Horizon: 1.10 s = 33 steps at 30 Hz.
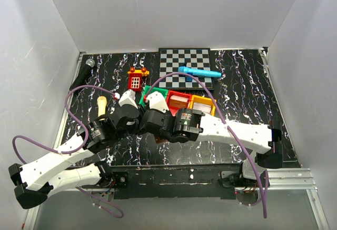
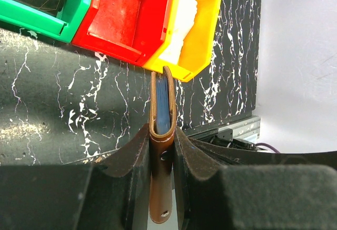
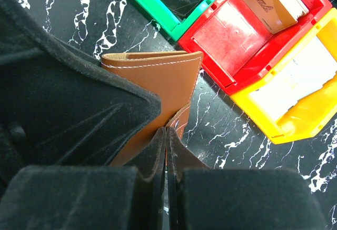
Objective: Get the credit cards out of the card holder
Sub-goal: Open the credit card from the card holder.
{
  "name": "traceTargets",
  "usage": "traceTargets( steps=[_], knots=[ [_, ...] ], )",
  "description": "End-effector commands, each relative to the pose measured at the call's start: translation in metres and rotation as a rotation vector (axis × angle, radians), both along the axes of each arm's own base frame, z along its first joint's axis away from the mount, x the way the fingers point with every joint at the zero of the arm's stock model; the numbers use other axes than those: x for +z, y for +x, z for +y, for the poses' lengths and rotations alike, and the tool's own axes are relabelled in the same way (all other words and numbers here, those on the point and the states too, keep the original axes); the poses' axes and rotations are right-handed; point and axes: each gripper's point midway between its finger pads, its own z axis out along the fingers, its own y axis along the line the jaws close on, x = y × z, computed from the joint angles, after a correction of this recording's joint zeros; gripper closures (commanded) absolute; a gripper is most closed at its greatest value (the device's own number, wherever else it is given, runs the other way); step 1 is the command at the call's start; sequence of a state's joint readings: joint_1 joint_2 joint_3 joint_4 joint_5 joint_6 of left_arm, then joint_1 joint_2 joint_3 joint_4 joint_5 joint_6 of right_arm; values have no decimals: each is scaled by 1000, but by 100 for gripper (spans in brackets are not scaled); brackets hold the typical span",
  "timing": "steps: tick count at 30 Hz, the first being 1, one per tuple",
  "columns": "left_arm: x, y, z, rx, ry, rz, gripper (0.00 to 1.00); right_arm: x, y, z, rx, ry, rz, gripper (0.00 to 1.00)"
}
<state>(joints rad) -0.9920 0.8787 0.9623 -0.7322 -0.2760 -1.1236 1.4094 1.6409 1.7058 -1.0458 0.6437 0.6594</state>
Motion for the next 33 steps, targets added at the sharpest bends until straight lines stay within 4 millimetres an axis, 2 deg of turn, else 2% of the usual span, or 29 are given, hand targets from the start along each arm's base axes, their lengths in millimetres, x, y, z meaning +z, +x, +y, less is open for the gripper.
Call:
traceTargets(
  steps=[1,14,33],
  knots=[
    [35,-1,-7,-15,-115,-55,100,-5,4,-17,-21,-61,-7,99],
    [35,-1,0,-5,-108,-77,100,-3,3,-30,-8,55,36,99],
    [30,0,7,15,-92,-80,100,6,0,-33,-1,164,84,99]
  ],
)
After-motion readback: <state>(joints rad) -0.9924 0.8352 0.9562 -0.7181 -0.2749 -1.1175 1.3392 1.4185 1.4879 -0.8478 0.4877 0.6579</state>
